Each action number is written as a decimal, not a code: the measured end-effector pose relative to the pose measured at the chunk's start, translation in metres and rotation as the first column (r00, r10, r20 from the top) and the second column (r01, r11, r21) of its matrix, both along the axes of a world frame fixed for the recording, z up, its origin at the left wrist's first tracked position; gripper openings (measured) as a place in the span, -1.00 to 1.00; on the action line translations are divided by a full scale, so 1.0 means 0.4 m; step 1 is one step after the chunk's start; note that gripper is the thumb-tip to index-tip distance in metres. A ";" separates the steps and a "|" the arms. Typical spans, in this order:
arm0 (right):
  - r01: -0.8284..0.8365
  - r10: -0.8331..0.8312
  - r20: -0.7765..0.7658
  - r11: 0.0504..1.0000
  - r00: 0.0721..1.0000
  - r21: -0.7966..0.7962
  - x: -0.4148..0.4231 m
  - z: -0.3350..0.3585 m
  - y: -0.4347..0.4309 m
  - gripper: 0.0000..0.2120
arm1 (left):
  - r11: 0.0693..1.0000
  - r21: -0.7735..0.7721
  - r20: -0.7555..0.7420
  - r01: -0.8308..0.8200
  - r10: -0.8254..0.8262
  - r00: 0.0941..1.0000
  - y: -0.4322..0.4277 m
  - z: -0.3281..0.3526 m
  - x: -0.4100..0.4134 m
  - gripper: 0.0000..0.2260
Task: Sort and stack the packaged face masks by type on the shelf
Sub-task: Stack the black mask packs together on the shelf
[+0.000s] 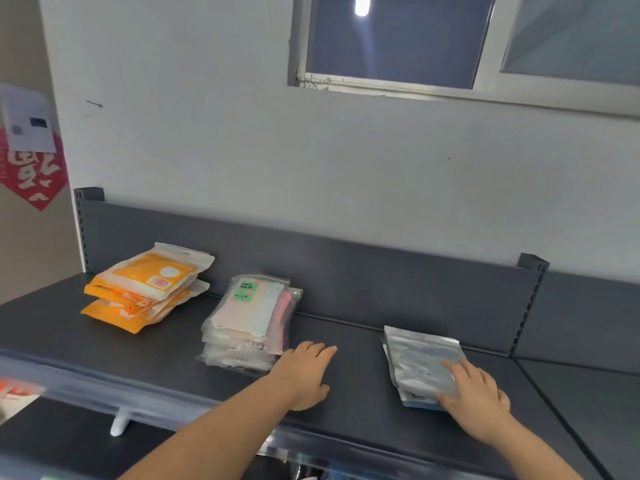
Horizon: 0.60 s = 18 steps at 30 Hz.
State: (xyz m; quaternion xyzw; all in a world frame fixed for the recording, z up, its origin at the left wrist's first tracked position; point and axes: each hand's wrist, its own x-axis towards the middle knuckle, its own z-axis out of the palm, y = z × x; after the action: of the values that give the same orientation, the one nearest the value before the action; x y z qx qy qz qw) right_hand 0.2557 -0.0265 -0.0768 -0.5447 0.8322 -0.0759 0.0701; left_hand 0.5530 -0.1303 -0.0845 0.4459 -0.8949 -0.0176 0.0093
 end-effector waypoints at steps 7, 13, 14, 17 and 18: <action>-0.093 0.093 -0.014 0.996 0.996 -0.003 0.017 0.027 0.009 -0.40 | 0.999 0.032 -0.082 -0.026 0.029 0.996 0.030 0.023 0.019 -0.35; -0.163 0.163 0.001 0.987 0.987 -0.009 0.050 0.040 0.001 -0.39 | 0.999 -0.031 -0.051 -0.013 0.011 0.999 0.057 0.033 0.010 -0.36; -0.165 0.165 0.004 0.986 0.986 -0.005 0.054 0.040 -0.003 -0.38 | 0.999 -0.041 -0.038 -0.024 0.022 0.999 0.059 0.035 0.009 -0.35; -0.161 0.161 0.019 0.987 0.987 0.000 0.066 0.037 -0.012 -0.36 | 0.998 -0.041 -0.008 -0.055 0.055 0.998 0.068 0.037 0.009 -0.33; -0.161 0.161 0.024 0.987 0.987 0.000 0.070 0.036 -0.015 -0.35 | 0.997 -0.042 -0.002 -0.060 0.060 0.998 0.070 0.037 0.009 -0.32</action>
State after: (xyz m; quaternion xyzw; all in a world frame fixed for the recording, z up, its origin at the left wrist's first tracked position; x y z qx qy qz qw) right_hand 0.2838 -0.0323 -0.0623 -0.6091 0.7847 -0.0759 0.0864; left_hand 0.5564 -0.1025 -0.0695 0.4722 -0.8813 0.0011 0.0197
